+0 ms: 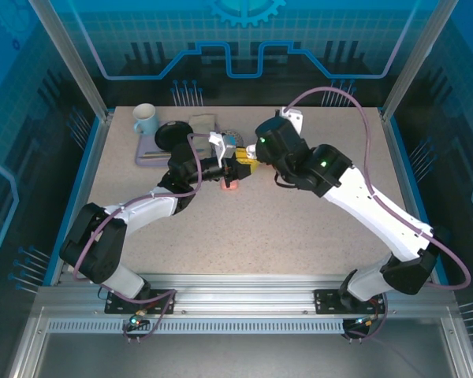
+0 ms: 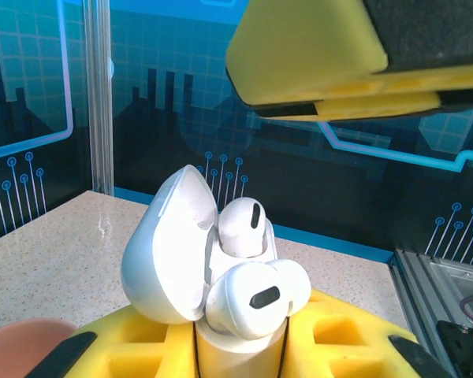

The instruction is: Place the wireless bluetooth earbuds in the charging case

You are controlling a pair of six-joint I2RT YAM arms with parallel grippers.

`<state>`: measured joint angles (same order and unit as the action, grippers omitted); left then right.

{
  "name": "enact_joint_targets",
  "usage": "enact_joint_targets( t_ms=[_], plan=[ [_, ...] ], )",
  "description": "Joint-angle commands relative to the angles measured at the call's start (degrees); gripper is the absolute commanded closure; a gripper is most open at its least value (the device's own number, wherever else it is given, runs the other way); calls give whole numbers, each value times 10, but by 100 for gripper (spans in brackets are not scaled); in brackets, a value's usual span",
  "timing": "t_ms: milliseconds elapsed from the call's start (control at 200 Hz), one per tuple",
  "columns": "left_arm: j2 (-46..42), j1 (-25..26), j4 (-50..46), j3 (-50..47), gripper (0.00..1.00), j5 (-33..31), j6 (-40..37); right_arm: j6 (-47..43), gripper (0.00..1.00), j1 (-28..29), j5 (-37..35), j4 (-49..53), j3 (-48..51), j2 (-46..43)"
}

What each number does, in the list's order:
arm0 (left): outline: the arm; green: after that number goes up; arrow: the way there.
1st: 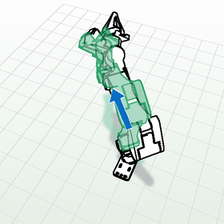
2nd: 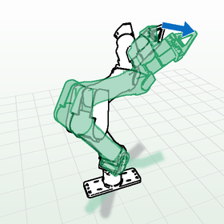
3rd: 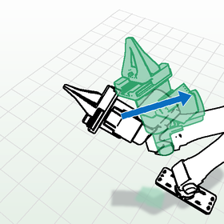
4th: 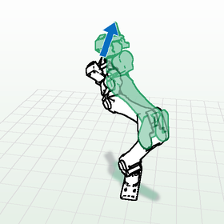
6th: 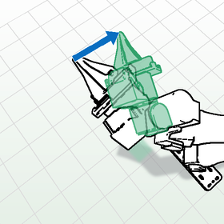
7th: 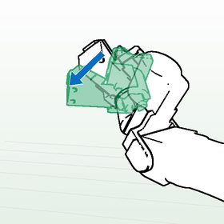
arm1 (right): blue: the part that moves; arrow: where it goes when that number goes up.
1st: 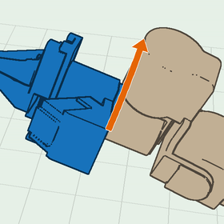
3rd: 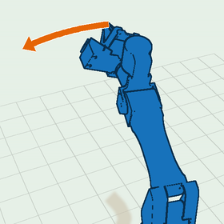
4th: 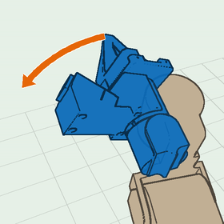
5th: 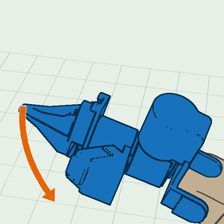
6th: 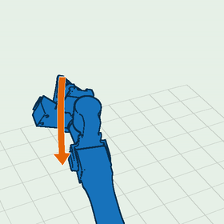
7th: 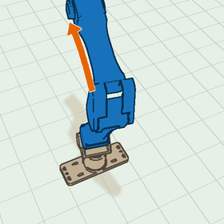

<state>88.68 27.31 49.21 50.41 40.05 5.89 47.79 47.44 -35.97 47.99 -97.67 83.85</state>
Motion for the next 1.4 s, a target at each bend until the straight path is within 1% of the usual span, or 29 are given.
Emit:
enact_joint_targets(
  t_ms=[0,30,160,325,430,535,795,975,1035,1140,1396],
  plan=[
    [1,-2,-3,12,100,25,-11,-57,64,-29,124,14,-42,-6],
    [1,-2,-13,16,100,28,-13,-65,64,-34,148,27,-52,-3],
    [1,-2,-28,21,100,34,-14,-75,64,-33,210,49,-67,12],
    [-3,-2,-43,21,100,43,-17,-103,65,-20,243,62,-71,37],
    [-8,-2,-56,19,100,47,-22,-120,71,-16,266,62,-70,47],
    [-12,-2,-63,16,100,46,-25,-114,73,-12,293,47,-62,44],
    [-13,-2,-73,23,100,45,-32,-88,73,-2,321,20,-17,31],
    [-12,-2,-76,28,100,45,-35,-81,74,-1,322,14,11,18],
    [-12,-2,-73,26,100,45,-35,-80,74,-4,312,19,16,16],
    [-13,-2,-71,26,100,46,-33,-79,74,-20,300,18,33,4],
    [-19,-2,-66,22,100,45,-33,-88,76,-69,300,24,55,-28]
  ],
)
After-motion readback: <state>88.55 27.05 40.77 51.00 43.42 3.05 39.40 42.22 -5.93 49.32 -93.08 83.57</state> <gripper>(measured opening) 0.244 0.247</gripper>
